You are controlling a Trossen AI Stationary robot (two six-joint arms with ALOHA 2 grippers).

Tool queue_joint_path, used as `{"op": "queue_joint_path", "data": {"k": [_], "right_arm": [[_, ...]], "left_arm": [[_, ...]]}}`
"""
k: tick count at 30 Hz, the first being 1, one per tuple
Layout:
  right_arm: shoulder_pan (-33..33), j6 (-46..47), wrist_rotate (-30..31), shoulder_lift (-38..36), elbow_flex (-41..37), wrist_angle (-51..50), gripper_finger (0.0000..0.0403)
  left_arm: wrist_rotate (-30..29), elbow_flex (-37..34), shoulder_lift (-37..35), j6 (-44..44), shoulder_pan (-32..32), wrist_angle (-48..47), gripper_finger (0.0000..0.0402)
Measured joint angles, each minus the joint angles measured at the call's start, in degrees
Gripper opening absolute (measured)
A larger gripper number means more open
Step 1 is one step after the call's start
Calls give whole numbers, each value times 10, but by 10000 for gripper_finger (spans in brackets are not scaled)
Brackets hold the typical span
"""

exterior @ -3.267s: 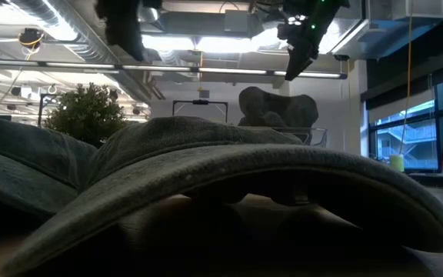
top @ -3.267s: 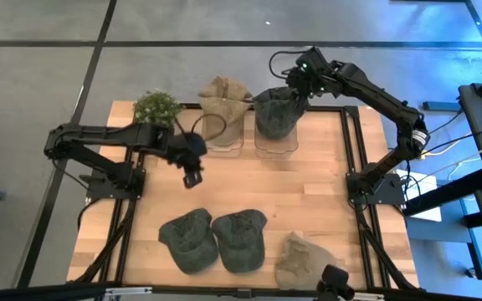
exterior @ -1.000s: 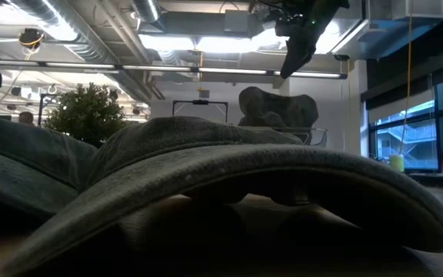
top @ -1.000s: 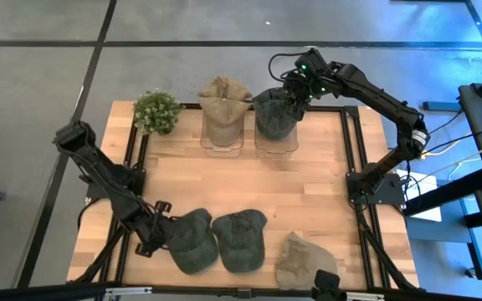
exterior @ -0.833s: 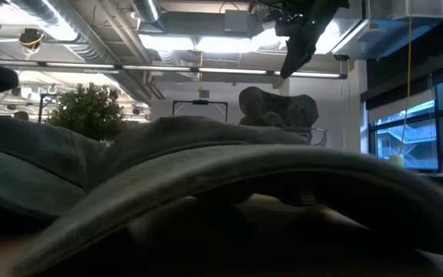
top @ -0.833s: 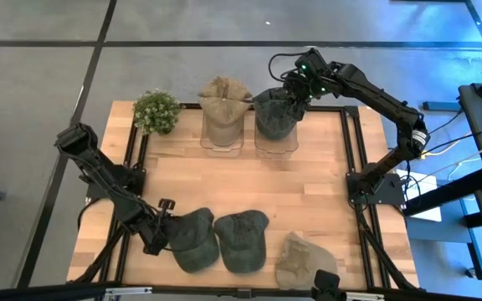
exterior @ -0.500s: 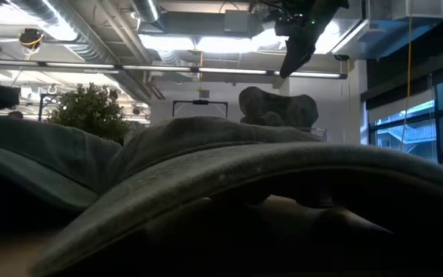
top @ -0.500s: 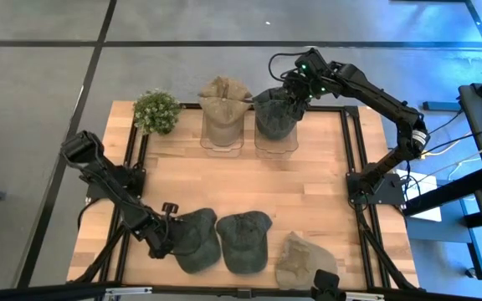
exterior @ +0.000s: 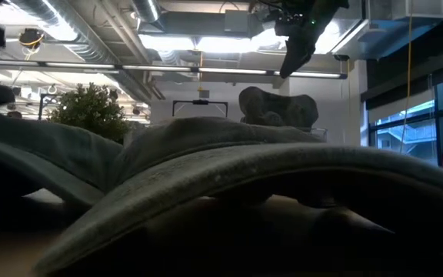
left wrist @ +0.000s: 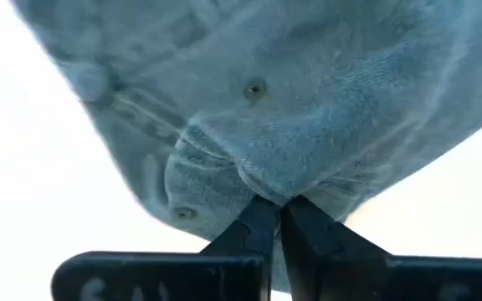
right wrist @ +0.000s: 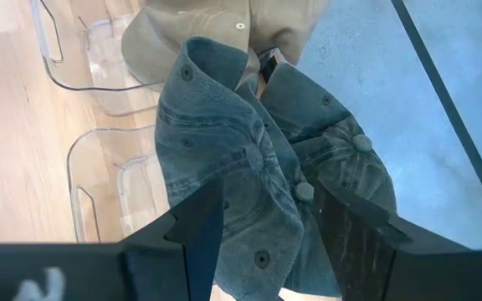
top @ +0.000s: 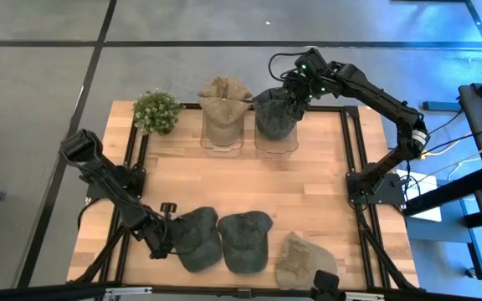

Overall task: Pick & Place hat
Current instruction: Put the black cap into the right transparent bin

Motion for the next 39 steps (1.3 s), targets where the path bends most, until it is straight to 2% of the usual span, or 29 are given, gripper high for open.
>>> {"op": "queue_joint_path", "data": {"k": [5,10,14,18,21,24,31,36,39], "right_arm": [[0,30,-35,0,0,2,187],[1,86,-108,0,0,4,187],[6,92,-207,0,0,0,187],[16,81,-323,0,0,-1,187],[28,75,-353,0,0,-1,187],[41,74,-354,0,0,-1,187],[68,89,-352,8,0,20,187],[92,79,-344,24,0,54,187],[110,82,-349,36,0,63,202]], "left_arm": [[-67,53,-23,17,24,-98,5],[-133,123,-35,98,77,-213,5],[-209,195,-36,194,116,-285,4],[-311,259,-37,307,150,-322,4],[-383,295,-37,407,171,-321,4],[-412,325,-37,512,191,-309,4],[-432,357,-37,724,227,-214,4],[-429,357,-37,829,245,-136,4],[-427,357,-37,878,255,-106,4]]}}
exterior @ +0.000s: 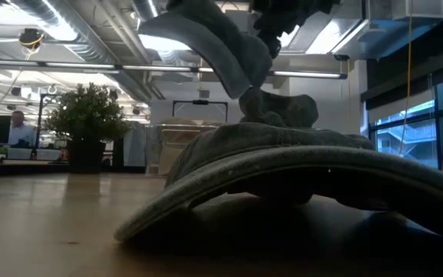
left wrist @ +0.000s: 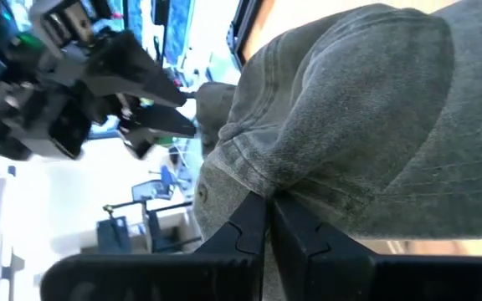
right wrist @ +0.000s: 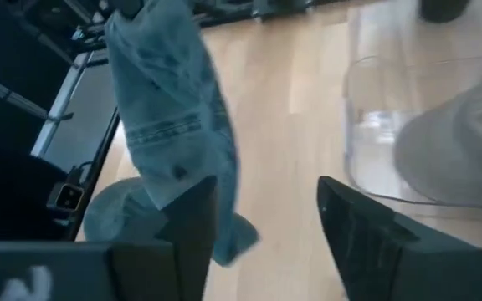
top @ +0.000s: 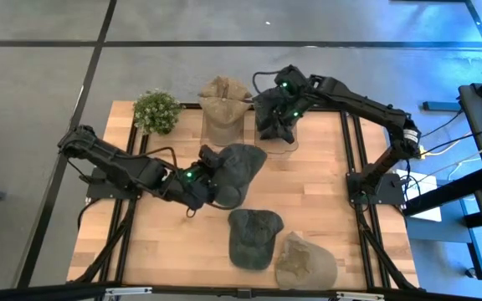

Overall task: Pick & Place hat
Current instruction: Put the black cap into the right transparent bin

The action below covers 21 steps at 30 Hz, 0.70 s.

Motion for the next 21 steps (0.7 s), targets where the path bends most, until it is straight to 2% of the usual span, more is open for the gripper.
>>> {"op": "queue_joint_path", "data": {"k": [8,11,15,21], "right_arm": [[33,-20,5,25,0,0,303],[45,-20,16,34,0,18,326],[63,-19,55,45,0,28,337],[78,-20,51,45,0,31,329]], "left_arm": [[34,0,0,58,19,58,4],[33,0,0,72,24,65,4],[24,0,0,85,33,65,4],[28,0,0,85,47,65,4]]}}
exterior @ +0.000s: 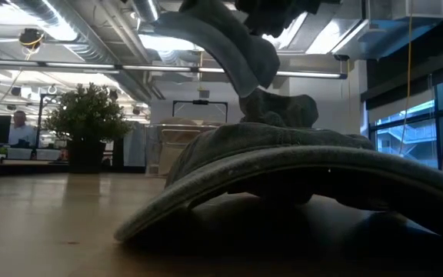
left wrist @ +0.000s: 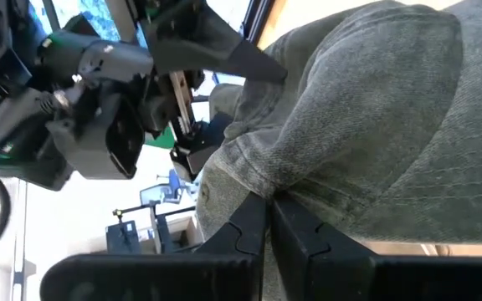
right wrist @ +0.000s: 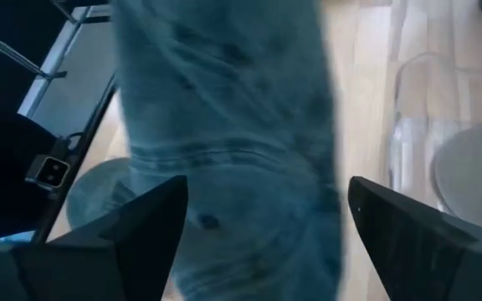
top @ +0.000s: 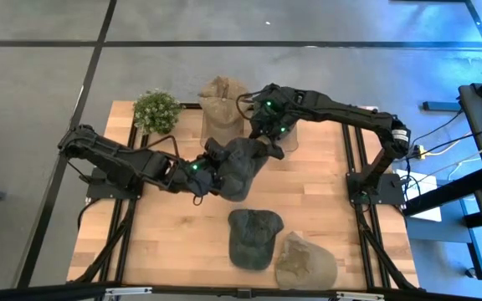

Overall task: Pick & Place hat
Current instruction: Put the black cap into the right transparent bin

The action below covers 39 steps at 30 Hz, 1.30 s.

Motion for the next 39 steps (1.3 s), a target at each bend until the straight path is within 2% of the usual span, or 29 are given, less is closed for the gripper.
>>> {"op": "queue_joint_path", "data": {"k": [5,8,15,22,25,29,36,39], "right_arm": [[10,30,10,-2,0,5,316],[19,33,33,-2,0,6,287],[30,1,23,-2,0,12,151],[25,0,48,-3,0,-4,20],[15,1,51,-5,3,-20,14],[7,-4,70,-9,33,-59,12],[5,-30,79,-9,121,-136,9],[5,-35,110,-9,170,-175,9]], "left_arm": [[1,0,0,0,9,0,5],[1,0,0,0,16,0,5],[17,0,0,-5,33,0,6],[38,0,0,-7,43,0,7],[43,0,0,-13,42,0,12],[85,0,0,-26,43,-2,25],[98,0,0,-80,46,-5,51],[120,0,-12,-100,43,-9,76]]}}
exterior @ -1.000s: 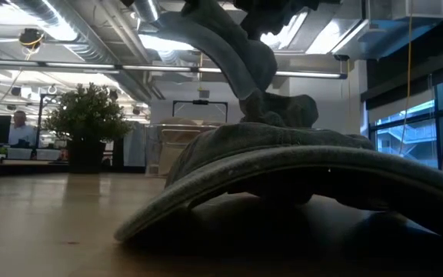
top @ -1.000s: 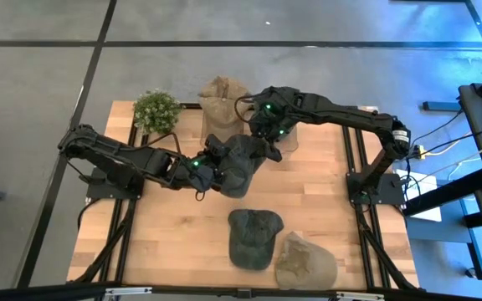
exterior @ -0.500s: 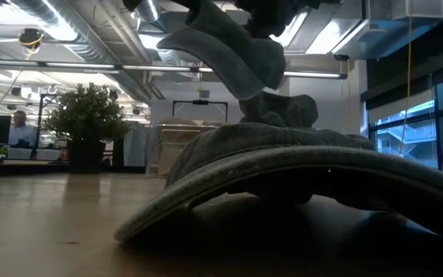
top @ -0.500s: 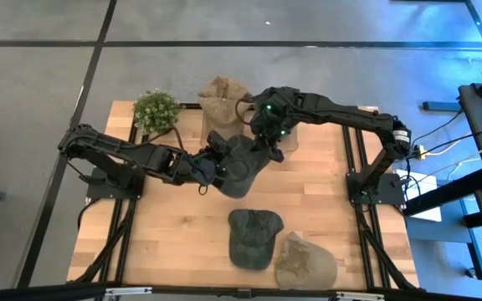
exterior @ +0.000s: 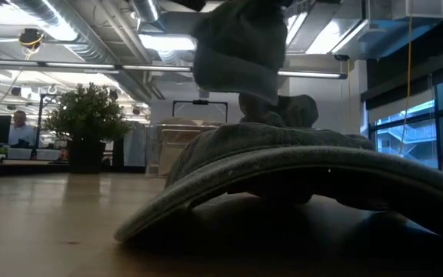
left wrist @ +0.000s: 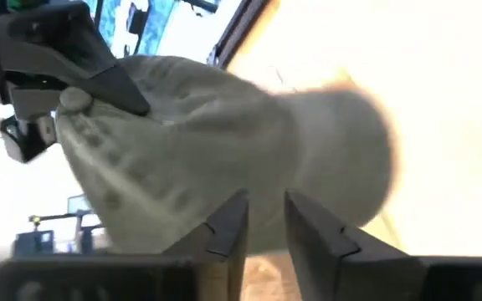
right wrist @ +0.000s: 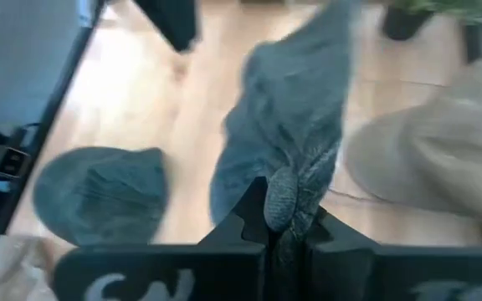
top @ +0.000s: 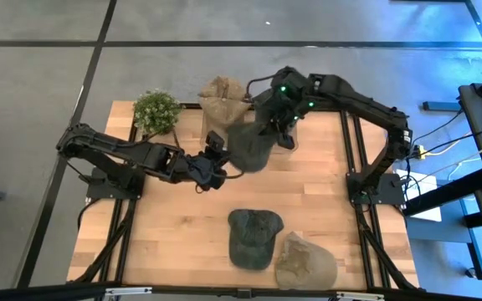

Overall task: Pick & Place hat
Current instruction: Put the black cap into the right transparent bin

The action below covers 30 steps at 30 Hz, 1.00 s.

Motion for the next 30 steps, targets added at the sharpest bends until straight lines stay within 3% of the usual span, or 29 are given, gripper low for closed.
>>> {"op": "queue_joint_path", "data": {"k": [8,13,22,30], "right_arm": [[-3,-34,115,0,102,-108,9],[-21,-61,131,0,114,-137,9],[-67,-98,148,0,58,-136,9],[-88,-120,175,0,-34,-98,8]], "left_arm": [[10,0,-56,-99,6,-11,131],[12,0,-92,-180,20,-42,132],[13,0,-115,-305,32,-127,130],[32,-21,-111,-321,32,-134,130]]}}
